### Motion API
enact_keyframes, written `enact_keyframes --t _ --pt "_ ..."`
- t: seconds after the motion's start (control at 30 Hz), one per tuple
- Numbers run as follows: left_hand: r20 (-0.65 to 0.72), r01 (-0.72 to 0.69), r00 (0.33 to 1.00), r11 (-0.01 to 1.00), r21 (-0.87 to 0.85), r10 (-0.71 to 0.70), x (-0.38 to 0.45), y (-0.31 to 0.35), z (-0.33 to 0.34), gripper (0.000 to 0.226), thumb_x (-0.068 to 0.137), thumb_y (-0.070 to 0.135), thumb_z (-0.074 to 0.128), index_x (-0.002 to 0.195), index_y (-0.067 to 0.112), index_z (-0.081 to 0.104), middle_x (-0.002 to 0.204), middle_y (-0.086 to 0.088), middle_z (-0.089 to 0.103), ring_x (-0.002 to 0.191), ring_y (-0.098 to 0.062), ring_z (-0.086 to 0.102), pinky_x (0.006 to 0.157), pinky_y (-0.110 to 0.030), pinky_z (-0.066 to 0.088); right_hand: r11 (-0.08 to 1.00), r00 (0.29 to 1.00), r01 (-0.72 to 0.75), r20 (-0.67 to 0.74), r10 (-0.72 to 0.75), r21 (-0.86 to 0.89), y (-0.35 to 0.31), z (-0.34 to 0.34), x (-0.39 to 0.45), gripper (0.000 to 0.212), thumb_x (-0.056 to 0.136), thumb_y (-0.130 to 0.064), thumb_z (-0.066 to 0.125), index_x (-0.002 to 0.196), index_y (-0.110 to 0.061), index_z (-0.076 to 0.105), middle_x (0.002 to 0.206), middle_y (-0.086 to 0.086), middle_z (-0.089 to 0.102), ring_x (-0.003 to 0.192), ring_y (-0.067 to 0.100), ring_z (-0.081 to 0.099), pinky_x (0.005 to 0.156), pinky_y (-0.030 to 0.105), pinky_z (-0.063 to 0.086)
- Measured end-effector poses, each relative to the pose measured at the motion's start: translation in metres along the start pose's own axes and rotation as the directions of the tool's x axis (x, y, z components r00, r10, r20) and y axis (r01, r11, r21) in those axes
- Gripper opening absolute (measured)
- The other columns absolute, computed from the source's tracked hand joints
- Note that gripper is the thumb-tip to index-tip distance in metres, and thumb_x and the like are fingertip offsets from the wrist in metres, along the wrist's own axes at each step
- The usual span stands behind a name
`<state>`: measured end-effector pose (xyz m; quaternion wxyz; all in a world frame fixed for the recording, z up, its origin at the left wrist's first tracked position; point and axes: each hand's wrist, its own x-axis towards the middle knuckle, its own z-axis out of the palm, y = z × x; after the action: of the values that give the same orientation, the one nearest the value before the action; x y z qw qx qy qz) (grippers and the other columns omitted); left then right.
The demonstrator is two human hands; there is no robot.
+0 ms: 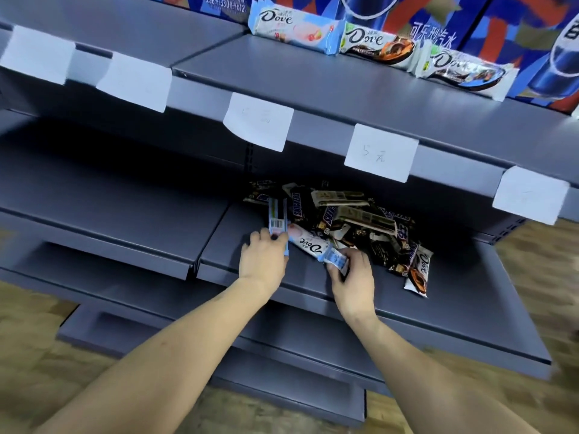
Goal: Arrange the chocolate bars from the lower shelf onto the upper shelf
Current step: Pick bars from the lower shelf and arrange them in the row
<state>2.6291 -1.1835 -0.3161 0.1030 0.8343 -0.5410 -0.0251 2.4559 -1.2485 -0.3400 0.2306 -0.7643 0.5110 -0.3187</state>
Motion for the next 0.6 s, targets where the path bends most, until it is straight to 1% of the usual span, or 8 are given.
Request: enact_keyframes --t 0.1,0.17,0.23,0.33,0.37,0.43,0.5,0.6 --pt "0.023 -0.001 1.000 1.000 -0.012 0.001 -0.004 -0.002 0.000 0.035 0.097 0.028 0.051 0.130 0.017 0.048 0.125 -0.010 0.048 0.116 -0.028 0.043 0.088 -0.037 0.045 0.999 0.999 -0.044 0.014 0.044 0.004 0.001 -0.009 -0.006 0.024 0.090 -0.020 0.067 0.110 -0.016 0.056 0.107 -0.002 0.052 0.101 0.018 0.053 0.082 0.027 0.043" --pt "0.023 0.018 1.000 0.999 -0.036 -0.017 -0.007 -0.002 0.000 0.031 0.096 0.021 0.053 0.125 0.014 0.052 0.122 -0.010 0.050 0.114 -0.028 0.043 0.086 -0.036 0.046 0.997 0.997 -0.076 0.021 0.076 0.002 0.001 -0.015 -0.007 0.028 0.089 -0.017 0.068 0.114 -0.015 0.056 0.110 -0.003 0.053 0.103 0.017 0.054 0.083 0.023 0.040" --pt "0.008 0.049 0.999 0.997 -0.066 -0.048 -0.008 0.000 -0.001 0.039 0.093 0.018 0.056 0.131 0.013 0.046 0.123 -0.010 0.050 0.114 -0.028 0.044 0.084 -0.036 0.047 0.996 0.996 -0.089 0.028 0.089 0.007 0.001 -0.023 -0.009 0.035 0.088 -0.014 0.068 0.121 -0.015 0.056 0.116 -0.002 0.052 0.106 0.016 0.053 0.085 0.020 0.038" --pt "0.011 0.017 1.000 1.000 -0.008 -0.017 -0.008 0.004 0.001 0.062 0.094 0.022 0.054 0.148 0.028 0.024 0.130 -0.014 0.039 0.115 -0.031 0.043 0.083 -0.040 0.047 0.996 0.996 -0.092 0.017 0.091 0.001 0.001 -0.034 -0.012 0.043 0.089 -0.009 0.066 0.130 -0.017 0.055 0.125 0.001 0.051 0.114 0.017 0.052 0.091 0.018 0.037" --pt "0.029 -0.010 1.000 0.999 0.042 0.008 -0.009 0.006 0.002 0.062 0.095 0.025 0.052 0.149 0.033 0.021 0.133 -0.014 0.037 0.117 -0.032 0.041 0.086 -0.041 0.046 0.995 0.995 -0.096 0.012 0.096 0.001 0.001 -0.038 -0.012 0.044 0.089 -0.007 0.066 0.131 -0.017 0.055 0.127 0.002 0.050 0.114 0.017 0.052 0.092 0.016 0.035" --pt "0.041 -0.024 0.999 0.995 0.094 0.020 -0.013 0.009 0.004 0.055 0.097 0.038 0.046 0.148 0.031 0.027 0.134 -0.013 0.038 0.120 -0.031 0.039 0.091 -0.042 0.044 0.995 0.995 -0.098 0.007 0.098 -0.012 0.003 -0.043 -0.013 0.045 0.088 -0.005 0.066 0.130 -0.017 0.056 0.127 0.003 0.049 0.114 0.018 0.052 0.091 0.015 0.034" --pt "0.011 -0.016 1.000 0.993 0.113 0.015 -0.017 0.014 0.003 0.054 0.095 0.047 0.046 0.144 0.025 0.034 0.129 -0.013 0.042 0.117 -0.030 0.042 0.089 -0.040 0.043 0.994 0.995 -0.098 -0.003 0.098 -0.043 0.008 -0.048 -0.014 0.043 0.086 -0.003 0.066 0.127 -0.015 0.057 0.125 0.004 0.050 0.111 0.021 0.052 0.089 0.017 0.034" --pt "0.028 0.029 0.999 0.999 0.038 -0.030 -0.020 0.020 -0.003 0.054 0.094 0.041 0.052 0.141 0.020 0.035 0.126 -0.015 0.043 0.113 -0.030 0.045 0.083 -0.037 0.045 0.990 0.992 -0.124 0.018 0.125 -0.066 0.020 -0.056 -0.018 0.042 0.085 -0.002 0.066 0.124 -0.014 0.058 0.122 0.004 0.051 0.108 0.022 0.053 0.088 0.018 0.035"
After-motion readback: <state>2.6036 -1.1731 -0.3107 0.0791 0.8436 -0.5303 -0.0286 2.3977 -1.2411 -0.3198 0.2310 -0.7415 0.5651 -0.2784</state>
